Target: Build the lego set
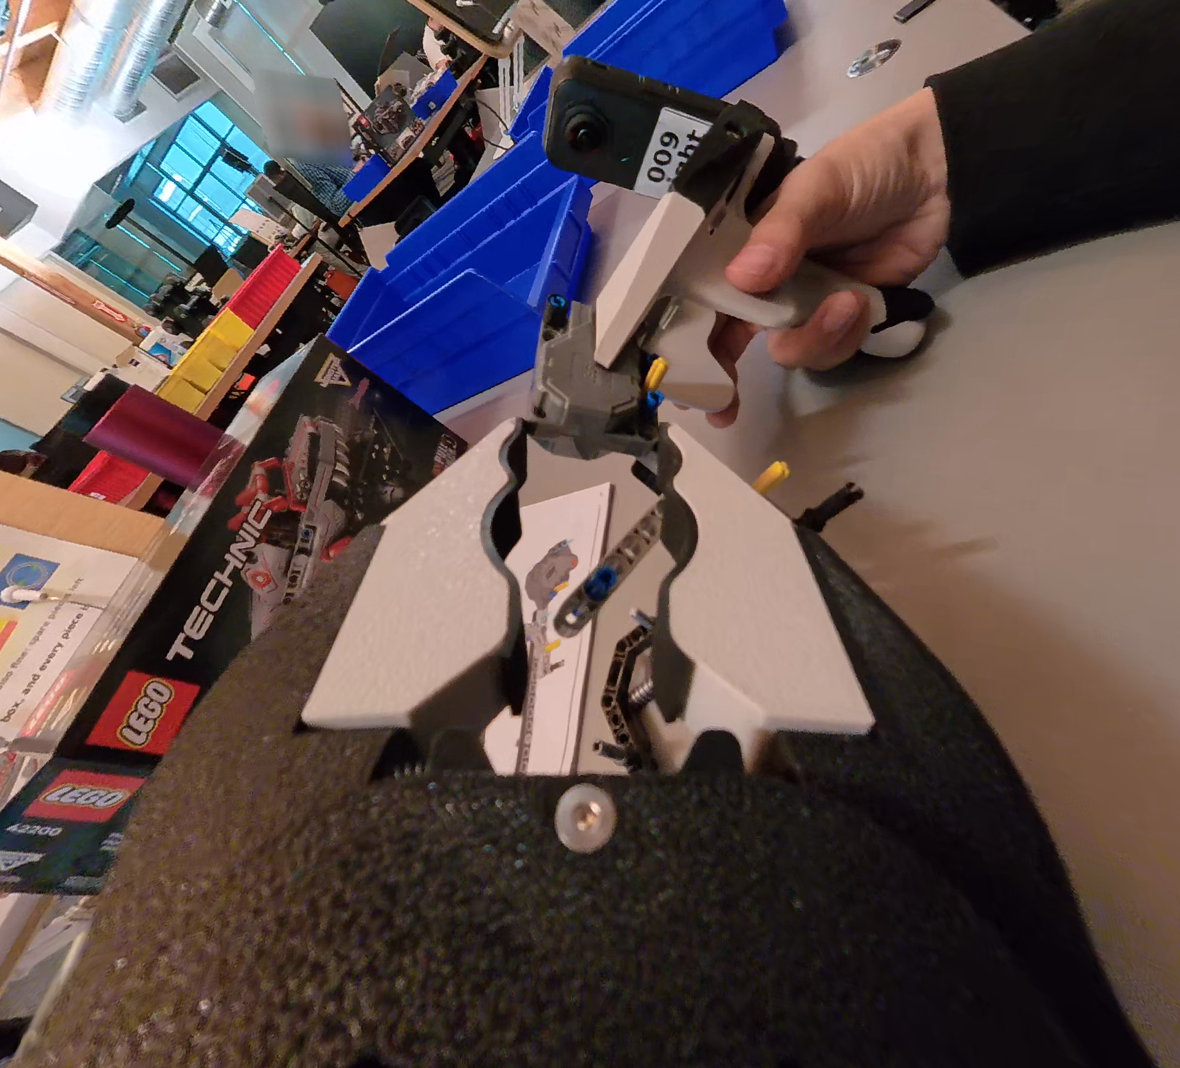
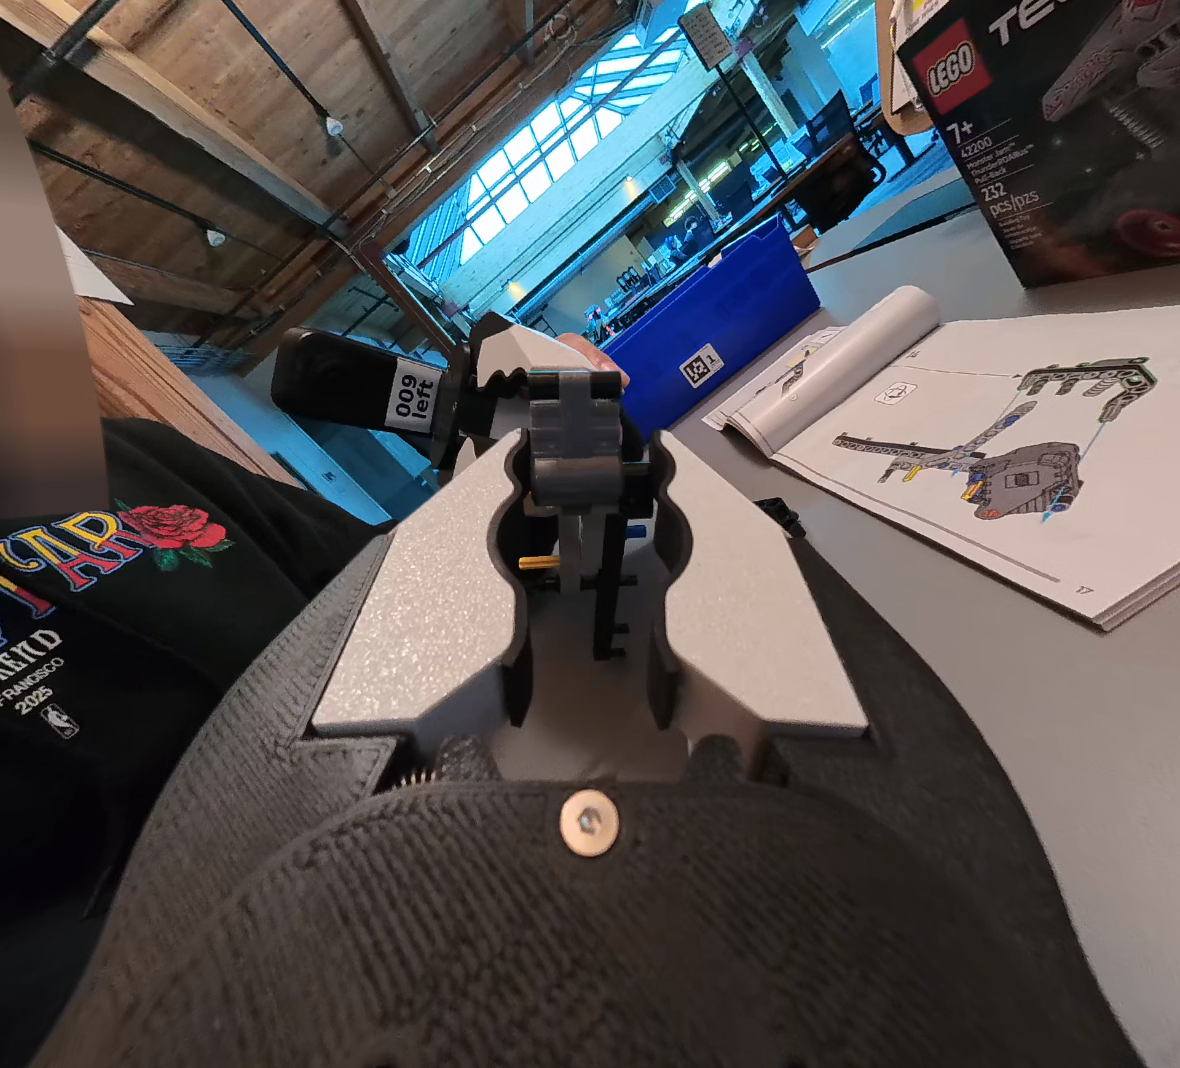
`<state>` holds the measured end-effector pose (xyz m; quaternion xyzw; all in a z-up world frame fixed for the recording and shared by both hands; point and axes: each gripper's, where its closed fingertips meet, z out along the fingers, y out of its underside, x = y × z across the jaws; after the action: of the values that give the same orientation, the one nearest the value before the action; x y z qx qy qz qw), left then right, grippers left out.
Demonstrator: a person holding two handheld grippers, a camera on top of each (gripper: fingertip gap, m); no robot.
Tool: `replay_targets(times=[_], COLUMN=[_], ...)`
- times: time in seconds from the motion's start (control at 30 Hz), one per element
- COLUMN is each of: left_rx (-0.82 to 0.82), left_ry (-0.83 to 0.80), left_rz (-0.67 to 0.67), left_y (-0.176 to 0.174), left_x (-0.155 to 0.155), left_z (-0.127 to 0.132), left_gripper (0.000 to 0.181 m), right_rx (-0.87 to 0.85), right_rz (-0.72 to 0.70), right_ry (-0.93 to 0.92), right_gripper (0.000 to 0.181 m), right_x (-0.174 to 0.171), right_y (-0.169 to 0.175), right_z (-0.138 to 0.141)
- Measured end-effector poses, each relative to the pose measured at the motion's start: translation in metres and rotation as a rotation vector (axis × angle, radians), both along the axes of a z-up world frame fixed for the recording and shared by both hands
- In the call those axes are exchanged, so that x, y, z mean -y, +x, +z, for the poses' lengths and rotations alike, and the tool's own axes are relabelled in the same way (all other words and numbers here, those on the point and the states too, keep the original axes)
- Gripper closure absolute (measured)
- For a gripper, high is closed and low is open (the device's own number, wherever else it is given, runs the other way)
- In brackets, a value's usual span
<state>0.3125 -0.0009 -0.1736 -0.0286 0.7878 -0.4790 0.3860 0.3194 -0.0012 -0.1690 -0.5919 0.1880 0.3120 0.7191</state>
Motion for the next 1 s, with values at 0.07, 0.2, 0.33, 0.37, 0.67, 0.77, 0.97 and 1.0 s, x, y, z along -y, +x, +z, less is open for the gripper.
replay_targets(times=[0.07, 0.2, 0.33, 0.37, 0.67, 0.77, 0.97, 1.0], left_rx=[-0.027, -0.077, -0.220, -0.290, -0.595, -0.662, -0.667, -0.649], left_ry=[-0.013, -0.158, -0.205, -0.159, 0.091, 0.124, 0.124, 0.145], left_rz=[-0.023, -0.084, 0.017, 0.069, 0.263, 0.301, 0.322, 0.321], left_y=[-0.003, -0.014, -0.008, -0.005, -0.014, -0.015, -0.007, -0.006], left_x=[0.001, -0.013, -0.061, -0.074, -0.097, -0.099, -0.093, -0.092], left_z=[-0.001, 0.027, 0.033, 0.019, -0.074, -0.090, -0.101, -0.103], left_gripper=[0.143, 0.132, 0.133, 0.131, 0.136, 0.141, 0.153, 0.157], right_rx=[-0.001, -0.025, -0.034, -0.035, -0.018, -0.021, -0.035, -0.038], right_rz=[0.024, -0.018, -0.030, -0.016, 0.080, 0.104, 0.129, 0.137], right_ry=[-0.021, -0.021, 0.001, 0.008, 0.011, 0.007, -0.023, -0.034], right_gripper=[0.147, 0.148, 0.148, 0.148, 0.148, 0.148, 0.148, 0.148], right_x=[0.001, 0.011, 0.024, 0.025, 0.020, 0.016, 0.009, 0.007], right_y=[-0.003, 0.008, 0.013, 0.011, -0.006, -0.011, -0.015, -0.017], right_z=[-0.003, -0.004, -0.002, -0.001, 0.000, 0.000, -0.004, -0.005])
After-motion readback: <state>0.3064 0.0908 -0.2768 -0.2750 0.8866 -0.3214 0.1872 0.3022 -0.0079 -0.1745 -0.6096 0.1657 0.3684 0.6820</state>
